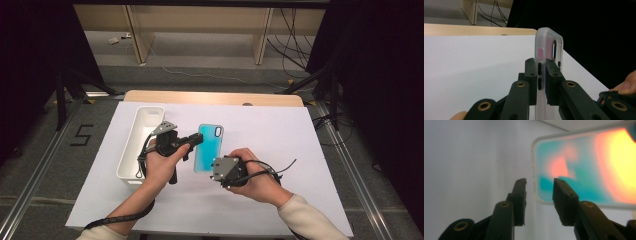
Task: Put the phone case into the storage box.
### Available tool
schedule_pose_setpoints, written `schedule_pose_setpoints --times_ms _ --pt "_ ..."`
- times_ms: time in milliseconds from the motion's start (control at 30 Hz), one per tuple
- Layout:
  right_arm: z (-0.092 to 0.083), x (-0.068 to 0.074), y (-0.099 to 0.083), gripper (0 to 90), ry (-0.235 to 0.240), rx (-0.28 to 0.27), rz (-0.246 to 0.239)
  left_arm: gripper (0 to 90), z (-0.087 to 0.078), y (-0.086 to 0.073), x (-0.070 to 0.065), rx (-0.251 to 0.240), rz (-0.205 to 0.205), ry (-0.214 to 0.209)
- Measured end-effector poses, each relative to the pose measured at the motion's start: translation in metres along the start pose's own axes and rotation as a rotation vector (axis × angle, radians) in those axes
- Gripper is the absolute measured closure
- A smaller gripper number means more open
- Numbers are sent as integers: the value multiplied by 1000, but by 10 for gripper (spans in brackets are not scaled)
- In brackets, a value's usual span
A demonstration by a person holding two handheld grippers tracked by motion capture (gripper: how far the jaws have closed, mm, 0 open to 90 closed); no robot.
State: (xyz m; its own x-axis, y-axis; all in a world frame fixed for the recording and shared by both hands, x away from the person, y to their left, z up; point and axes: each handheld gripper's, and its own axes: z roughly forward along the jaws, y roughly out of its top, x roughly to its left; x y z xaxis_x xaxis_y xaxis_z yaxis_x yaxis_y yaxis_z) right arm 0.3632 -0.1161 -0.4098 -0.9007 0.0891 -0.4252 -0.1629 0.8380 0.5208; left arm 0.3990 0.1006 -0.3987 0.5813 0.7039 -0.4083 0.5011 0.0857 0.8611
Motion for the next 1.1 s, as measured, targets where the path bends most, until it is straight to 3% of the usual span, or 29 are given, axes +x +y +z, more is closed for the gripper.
schedule_pose_setpoints --times_ms 67,100,167,300,333,367,400,500,733,1100 --pt "-2 -4 -3 587 18 -18 5 817 -1 1 0 -6 -1 0" --pt "-5 -7 -6 567 2 -32 31 818 -3 2 1 -14 -2 -1" --pt "-13 -14 -13 516 16 -86 125 818 -6 5 2 -20 5 8" --pt "-22 -20 -20 474 -12 -149 186 818 -13 9 3 -44 16 18" --pt "-25 -22 -22 468 -21 -169 210 818 -14 10 3 -51 16 19" --pt "-31 -27 -28 440 -44 -211 265 818 -17 12 4 -56 18 21" --pt "-31 -27 -28 440 -44 -211 265 818 -18 13 4 -62 22 22" --pt "-38 -33 -39 416 -75 -260 352 818 -22 16 3 -69 32 25" --pt "-47 -36 -53 366 -121 -309 445 818 -29 20 3 -80 52 26" --pt "-52 -37 -74 303 -160 -345 533 817 -32 23 5 -83 66 25"
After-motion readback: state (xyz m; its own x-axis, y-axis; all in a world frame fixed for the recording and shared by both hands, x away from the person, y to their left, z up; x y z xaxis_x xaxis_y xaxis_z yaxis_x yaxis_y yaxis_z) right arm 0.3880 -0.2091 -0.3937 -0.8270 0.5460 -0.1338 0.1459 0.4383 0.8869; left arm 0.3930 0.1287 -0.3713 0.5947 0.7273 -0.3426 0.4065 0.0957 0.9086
